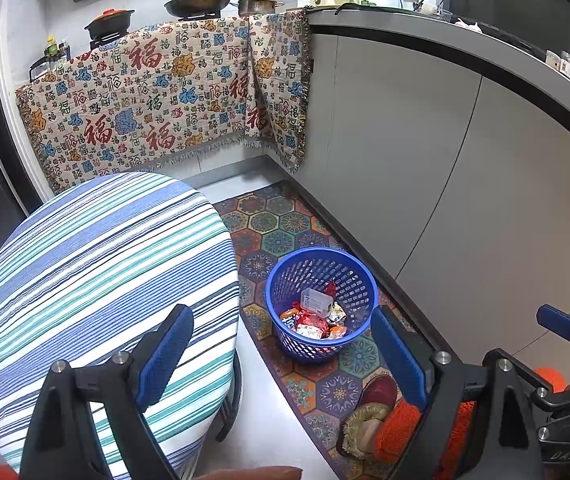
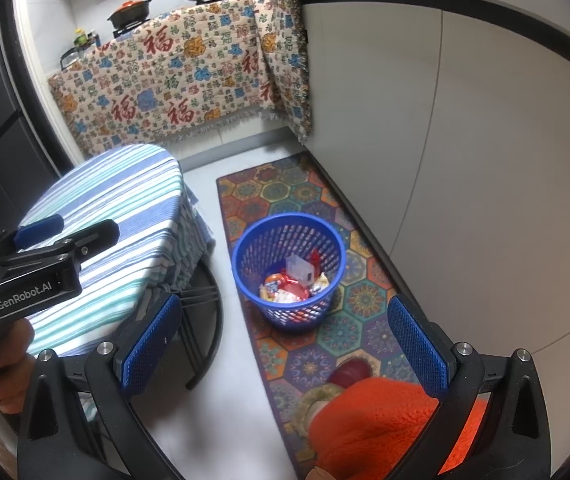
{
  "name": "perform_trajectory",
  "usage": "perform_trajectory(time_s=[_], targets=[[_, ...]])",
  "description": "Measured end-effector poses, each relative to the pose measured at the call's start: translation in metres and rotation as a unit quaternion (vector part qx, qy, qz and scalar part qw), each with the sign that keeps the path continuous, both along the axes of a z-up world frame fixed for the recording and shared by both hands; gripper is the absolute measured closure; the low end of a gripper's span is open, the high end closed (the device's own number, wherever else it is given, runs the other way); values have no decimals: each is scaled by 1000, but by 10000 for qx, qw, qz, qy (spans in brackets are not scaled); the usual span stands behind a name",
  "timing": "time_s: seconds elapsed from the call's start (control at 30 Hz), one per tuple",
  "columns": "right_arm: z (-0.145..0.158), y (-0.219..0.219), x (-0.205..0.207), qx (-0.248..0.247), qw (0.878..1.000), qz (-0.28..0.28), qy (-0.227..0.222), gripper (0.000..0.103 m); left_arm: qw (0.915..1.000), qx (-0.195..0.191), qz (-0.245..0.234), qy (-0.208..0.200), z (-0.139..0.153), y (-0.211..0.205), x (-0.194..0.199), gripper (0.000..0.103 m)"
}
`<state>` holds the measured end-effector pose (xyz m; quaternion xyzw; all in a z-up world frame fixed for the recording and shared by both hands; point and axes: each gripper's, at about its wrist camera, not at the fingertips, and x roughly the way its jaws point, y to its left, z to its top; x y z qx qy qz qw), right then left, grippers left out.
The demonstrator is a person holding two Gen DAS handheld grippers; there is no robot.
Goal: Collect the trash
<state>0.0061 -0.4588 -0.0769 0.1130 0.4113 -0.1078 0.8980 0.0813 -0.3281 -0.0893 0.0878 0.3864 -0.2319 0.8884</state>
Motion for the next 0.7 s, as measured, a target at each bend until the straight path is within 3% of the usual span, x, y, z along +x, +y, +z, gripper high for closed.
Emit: perform_trajectory(time_s=[0.7], targets=[[-6,-6,1,8,9999,-81,63,0,9999,130,-28,5,-6,-7,-1,11]])
